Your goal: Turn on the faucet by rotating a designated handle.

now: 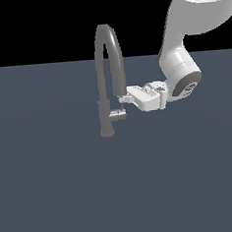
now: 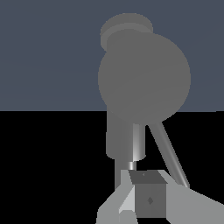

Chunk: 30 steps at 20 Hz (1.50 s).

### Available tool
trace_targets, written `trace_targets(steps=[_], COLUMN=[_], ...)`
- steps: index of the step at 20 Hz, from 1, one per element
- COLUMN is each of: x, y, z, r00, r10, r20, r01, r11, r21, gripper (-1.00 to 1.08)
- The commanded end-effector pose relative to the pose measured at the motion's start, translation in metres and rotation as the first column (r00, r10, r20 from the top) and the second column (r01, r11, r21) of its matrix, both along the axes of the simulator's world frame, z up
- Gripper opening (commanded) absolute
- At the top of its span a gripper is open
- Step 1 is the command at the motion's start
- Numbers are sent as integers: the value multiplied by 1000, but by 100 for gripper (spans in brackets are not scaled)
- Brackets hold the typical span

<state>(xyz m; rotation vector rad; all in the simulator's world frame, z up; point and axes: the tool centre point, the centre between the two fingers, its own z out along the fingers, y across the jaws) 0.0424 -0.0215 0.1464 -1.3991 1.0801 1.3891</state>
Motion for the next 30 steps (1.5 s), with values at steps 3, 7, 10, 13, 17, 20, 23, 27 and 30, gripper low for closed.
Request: trace_targets(steps=[3,7,10,13,17,20,23,27,30], x=[-12,-16,-26,-36,-34,-46,-54,-48,-52], y=[-4,-4,-7,-10,-9,-12,-14,-12,-14], z=[-1,-4,-9,-15,-14,-32,-44,-44,-64], r00=[1000,1000,1000,1000,1000,1000,1000,1000,1000], r10=[5,3,4,5,5,5,6,9,7], r20=[-9,-1,-4,-7,9,-1,-7,12,0], r01=[-5,-3,-4,-5,-5,-5,-6,-9,-7], r11=[1000,1000,1000,1000,1000,1000,1000,1000,1000], r21=[3,2,2,3,2,3,3,5,4], gripper=[-100,-100,-100,-100,-100,-100,-100,-100,-100])
